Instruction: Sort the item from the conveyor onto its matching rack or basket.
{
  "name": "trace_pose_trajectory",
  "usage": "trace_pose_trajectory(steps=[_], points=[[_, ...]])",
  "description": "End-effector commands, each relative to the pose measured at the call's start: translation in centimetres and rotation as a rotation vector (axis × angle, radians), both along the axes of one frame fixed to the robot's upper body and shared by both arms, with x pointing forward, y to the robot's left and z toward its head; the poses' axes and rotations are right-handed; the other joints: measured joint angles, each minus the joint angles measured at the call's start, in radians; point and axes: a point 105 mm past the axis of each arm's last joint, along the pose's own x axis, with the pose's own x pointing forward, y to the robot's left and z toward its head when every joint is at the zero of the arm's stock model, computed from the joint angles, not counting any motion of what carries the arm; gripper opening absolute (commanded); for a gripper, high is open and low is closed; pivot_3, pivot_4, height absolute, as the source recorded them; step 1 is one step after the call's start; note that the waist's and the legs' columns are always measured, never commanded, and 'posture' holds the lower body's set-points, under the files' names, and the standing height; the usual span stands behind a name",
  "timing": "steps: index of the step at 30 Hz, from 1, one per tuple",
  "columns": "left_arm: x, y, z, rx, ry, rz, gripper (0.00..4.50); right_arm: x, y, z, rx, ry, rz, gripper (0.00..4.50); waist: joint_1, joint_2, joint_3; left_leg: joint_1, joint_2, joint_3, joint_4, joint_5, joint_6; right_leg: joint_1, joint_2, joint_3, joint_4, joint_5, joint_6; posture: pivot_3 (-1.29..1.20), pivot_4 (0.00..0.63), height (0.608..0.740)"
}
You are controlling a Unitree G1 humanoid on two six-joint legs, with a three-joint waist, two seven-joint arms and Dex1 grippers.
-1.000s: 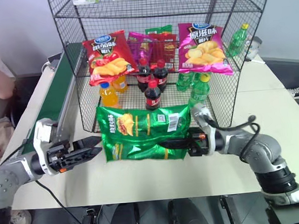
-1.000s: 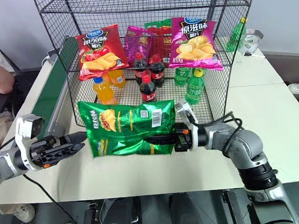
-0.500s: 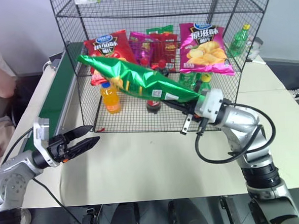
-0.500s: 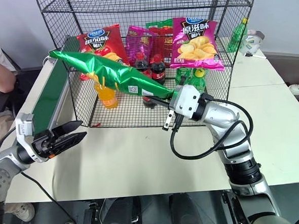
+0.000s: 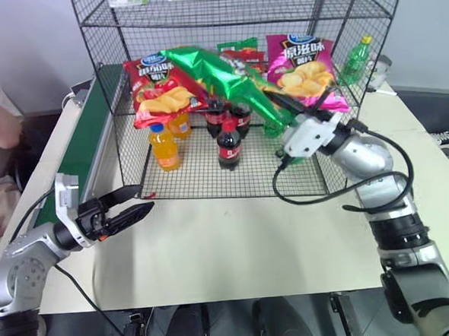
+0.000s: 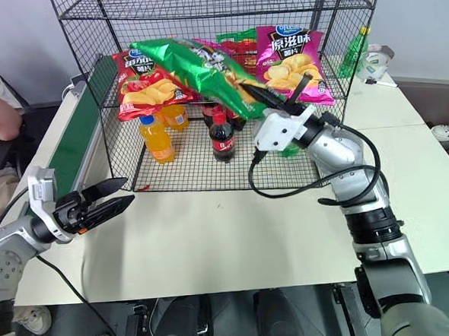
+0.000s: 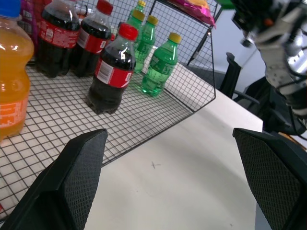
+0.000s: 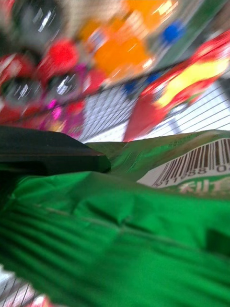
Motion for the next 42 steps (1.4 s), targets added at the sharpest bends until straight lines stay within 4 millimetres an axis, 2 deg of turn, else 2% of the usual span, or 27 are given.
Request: trace_pose_trajectory(steps=[1, 4, 5, 10, 13, 17, 21, 23, 26, 30, 32, 35, 38, 42], points=[[-0.3, -0.9, 1.2, 0.005, -0.059, -0.021, 4.48, 1.5, -0.5, 0.6, -0.05, -0.04, -0.102, 0.0, 0.001, 0.0, 0.0, 0.0, 0.0, 0.0, 0.0, 0.0, 0.0, 0.0, 0.0, 0.0, 0.0, 0.0, 0.0, 0.0, 0.15, 0.739], [-0.5, -1.1, 1.3, -0.002, -0.055, -0.022, 4.48, 2.6, -0.5, 1.5, -0.083, -0.077, -0.162, 0.0, 0.0, 0.0, 0.0, 0.0, 0.0, 0.0, 0.0, 0.0, 0.0, 0.0, 0.0, 0.0, 0.0, 0.0, 0.0, 0.0, 0.15, 0.739], [-0.6, -1.1, 1.1, -0.004, -0.049, -0.02, 4.48, 2.9, -0.5, 2.3, -0.109, -0.149, -0.211, 0.0, -0.001, 0.0, 0.0, 0.0, 0.0, 0.0, 0.0, 0.0, -0.001, 0.0, 0.0, 0.0, 0.0, 0.0, 0.0, 0.0, 0.15, 0.739], [-0.8, -1.5, 0.6, -0.006, -0.038, -0.014, 4.48, 4.6, 0.8, 2.9, -0.099, -0.118, -0.215, 0.0, -0.002, 0.0, 0.0, 0.0, 0.001, 0.001, 0.0, 0.001, -0.001, -0.001, 0.001, 0.001, 0.001, 0.0, 0.0, 0.0, 0.15, 0.739], [-0.8, -1.8, 0.7, -0.008, -0.057, -0.013, 4.48, 5.9, 0.6, 2.5, -0.09, -0.072, -0.258, 0.0, 0.0, 0.0, 0.0, 0.0, 0.0, 0.001, 0.0, 0.001, -0.001, -0.001, 0.001, 0.001, 0.001, 0.0, 0.0, 0.0, 0.15, 0.739], [-0.1, -1.4, 1.0, -0.016, -0.09, 0.027, 4.48, 7.4, 0.9, 1.0, -0.064, 0.024, -0.307, 0.0, 0.0, 0.0, 0.0, 0.0, 0.0, 0.001, 0.001, 0.001, -0.001, 0.0, 0.0, 0.001, 0.001, 0.0, 0.0, 0.0, 0.15, 0.739], [-1.6, -2.1, 0.7, 0.004, -0.132, 0.001, 4.48, 8.3, 0.8, 0.7, 0.032, 0.061, -0.369, 0.0, -0.01, 0.0, 0.0, 0.0, 0.0, 0.001, 0.0, 0.001, -0.002, -0.001, 0.001, 0.001, 0.001, 0.0, 0.0, 0.0, 0.15, 0.739], [-2.2, -2.3, 0.9, 0.008, -0.177, 0.026, 4.48, 8.3, 0.7, 1.1, 0.06, 0.049, -0.386, 0.0, -0.012, 0.0, 0.0, 0.0, 0.0, 0.001, 0.0, 0.002, -0.003, -0.001, 0.001, 0.001, 0.001, 0.0, 0.0, 0.0, 0.15, 0.739], [-2.7, -1.5, 2.0, 0.043, -0.273, 0.091, 4.48, 8.3, 1.4, 1.7, 0.048, 0.036, -0.381, 0.0, -0.01, 0.0, 0.0, 0.0, 0.0, 0.0, 0.0, 0.002, -0.003, -0.001, 0.001, 0.001, 0.001, 0.0, 0.0, 0.0, 0.15, 0.739], [-2.6, -0.4, 3.6, 0.067, -0.371, 0.18, 4.48, 7.4, 2.7, 0.9, 0.033, 0.052, -0.345, 0.0, -0.006, 0.0, 0.0, 0.002, 0.0, 0.0, 0.001, 0.002, -0.003, 0.001, 0.001, 0.001, 0.003, 0.0, 0.0, 0.0, 0.15, 0.739], [-2.9, -0.2, 4.2, 0.086, -0.413, 0.217, 4.48, 6.8, 2.7, 1.0, 0.035, 0.052, -0.338, 0.0, -0.004, 0.0, 0.0, 0.002, 0.0, 0.0, 0.0, 0.002, -0.003, 0.001, 0.001, 0.001, 0.002, 0.0, 0.0, 0.0, 0.15, 0.739], [-3.0, -0.2, 4.3, 0.1, -0.431, 0.241, 4.48, 6.3, 2.3, 1.5, 0.042, 0.053, -0.342, 0.0, -0.002, 0.0, 0.0, 0.0, 0.0, 0.0, 0.0, 0.002, -0.003, 0.0, 0.001, 0.001, 0.001, 0.0, 0.0, 0.0, 0.15, 0.739], [-3.0, -0.3, 3.9, 0.105, -0.432, 0.25, 4.48, 5.6, 2.8, 2.1, 0.059, 0.043, -0.33, 0.0, -0.002, 0.0, 0.0, 0.0, 0.0, 0.0, -0.001, 0.002, -0.003, -0.001, 0.001, 0.001, 0.001, 0.0, 0.0, 0.0, 0.15, 0.739], [-2.7, -0.4, 4.1, 0.102, -0.45, 0.26, 4.48, 5.8, 2.5, 1.6, 0.07, 0.089, -0.351, 0.0, -0.001, 0.0, 0.0, 0.001, 0.0, 0.0, -0.001, 0.002, -0.003, 0.0, 0.001, 0.001, 0.001, 0.0, 0.0, 0.0, 0.15, 0.739]])
